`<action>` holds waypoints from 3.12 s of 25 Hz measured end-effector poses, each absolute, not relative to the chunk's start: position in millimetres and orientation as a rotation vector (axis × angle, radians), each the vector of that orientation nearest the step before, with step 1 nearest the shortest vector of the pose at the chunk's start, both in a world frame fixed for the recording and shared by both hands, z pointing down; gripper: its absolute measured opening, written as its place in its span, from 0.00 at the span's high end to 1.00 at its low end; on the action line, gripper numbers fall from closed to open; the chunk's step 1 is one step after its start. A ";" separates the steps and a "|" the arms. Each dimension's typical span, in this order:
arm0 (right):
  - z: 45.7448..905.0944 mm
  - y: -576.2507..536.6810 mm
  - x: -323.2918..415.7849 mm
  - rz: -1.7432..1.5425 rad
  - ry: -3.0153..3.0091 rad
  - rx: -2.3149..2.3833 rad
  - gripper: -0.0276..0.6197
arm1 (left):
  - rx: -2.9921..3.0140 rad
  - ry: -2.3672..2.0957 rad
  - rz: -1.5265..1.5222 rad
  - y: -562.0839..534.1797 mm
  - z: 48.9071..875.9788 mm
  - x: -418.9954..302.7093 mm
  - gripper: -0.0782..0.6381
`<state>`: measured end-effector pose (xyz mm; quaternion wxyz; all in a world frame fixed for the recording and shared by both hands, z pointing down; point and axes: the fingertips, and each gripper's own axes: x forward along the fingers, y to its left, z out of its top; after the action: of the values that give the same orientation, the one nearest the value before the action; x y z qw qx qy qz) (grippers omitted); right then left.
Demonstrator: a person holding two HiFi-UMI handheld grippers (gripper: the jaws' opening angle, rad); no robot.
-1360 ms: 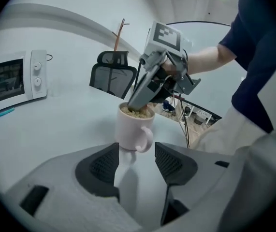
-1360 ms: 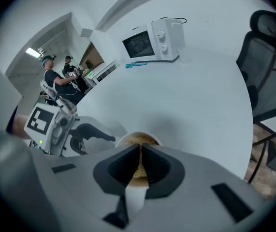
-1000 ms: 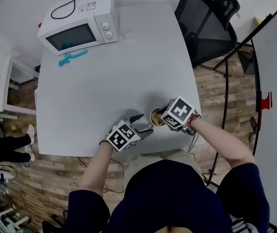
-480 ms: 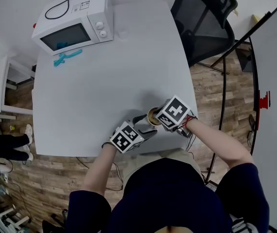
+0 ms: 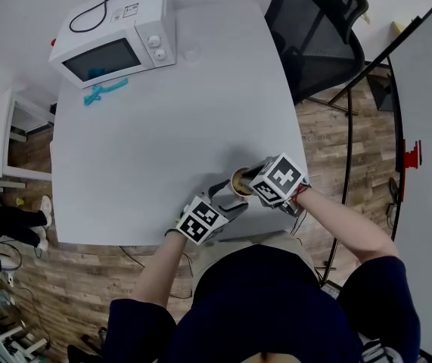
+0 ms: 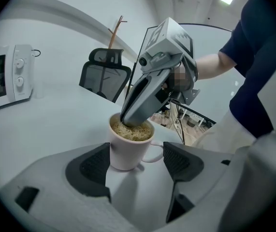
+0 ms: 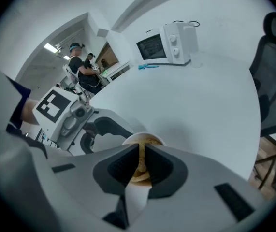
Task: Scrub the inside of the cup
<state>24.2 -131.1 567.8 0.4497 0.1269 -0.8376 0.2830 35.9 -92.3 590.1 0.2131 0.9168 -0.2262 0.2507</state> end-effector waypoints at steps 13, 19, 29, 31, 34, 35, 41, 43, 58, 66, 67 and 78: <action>543.6 -121.5 30.2 0.209 -2.110 0.001 0.69 | 2.468 -0.700 0.642 -93.3 578.0 30.2 0.42; 554.2 -117.6 24.7 -0.030 -2.020 -0.168 0.67 | 2.429 -0.851 0.646 -90.2 581.7 44.1 0.40; 561.9 -107.7 19.7 -0.126 -1.902 -0.359 0.65 | 2.330 -1.125 0.669 -105.4 600.3 54.2 0.34; 561.3 -106.4 19.7 -0.107 -1.892 -0.386 0.63 | 2.321 -1.157 0.666 -107.7 601.5 54.4 0.34; 563.0 -107.7 19.0 -0.107 -1.894 -0.390 0.62 | 2.320 -1.163 0.657 -108.0 602.6 55.0 0.34; 564.0 -107.1 18.6 -0.107 -1.896 -0.392 0.62 | 2.324 -1.157 0.656 -107.9 602.7 55.2 0.34; 568.6 -105.7 15.4 -0.114 -1.882 -0.391 0.63 | 2.344 -1.127 0.655 -108.4 602.6 54.8 0.34; 569.5 -106.2 14.8 -0.126 -1.874 -0.383 0.63 | 2.346 -1.124 0.655 -108.3 602.7 54.5 0.34; 581.8 -98.7 15.5 -0.220 -1.899 -0.351 0.83 | 2.356 -1.115 0.659 -108.9 601.0 53.7 0.34; 581.0 -98.2 17.0 -0.187 -1.923 -0.356 0.90 | 2.357 -1.118 0.658 -108.4 601.5 53.5 0.34; 580.2 -98.9 17.2 -0.170 -1.925 -0.355 0.90 | 2.357 -1.118 0.658 -108.6 601.3 53.5 0.34; 575.3 -103.6 15.4 -0.094 -1.961 -0.290 0.90 | 2.389 -1.064 0.677 -107.8 601.8 48.5 0.34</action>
<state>15.4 -103.6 575.3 0.5467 -0.1222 -0.8274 -0.0397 48.5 -107.8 601.8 0.2182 0.8631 -0.3842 0.2445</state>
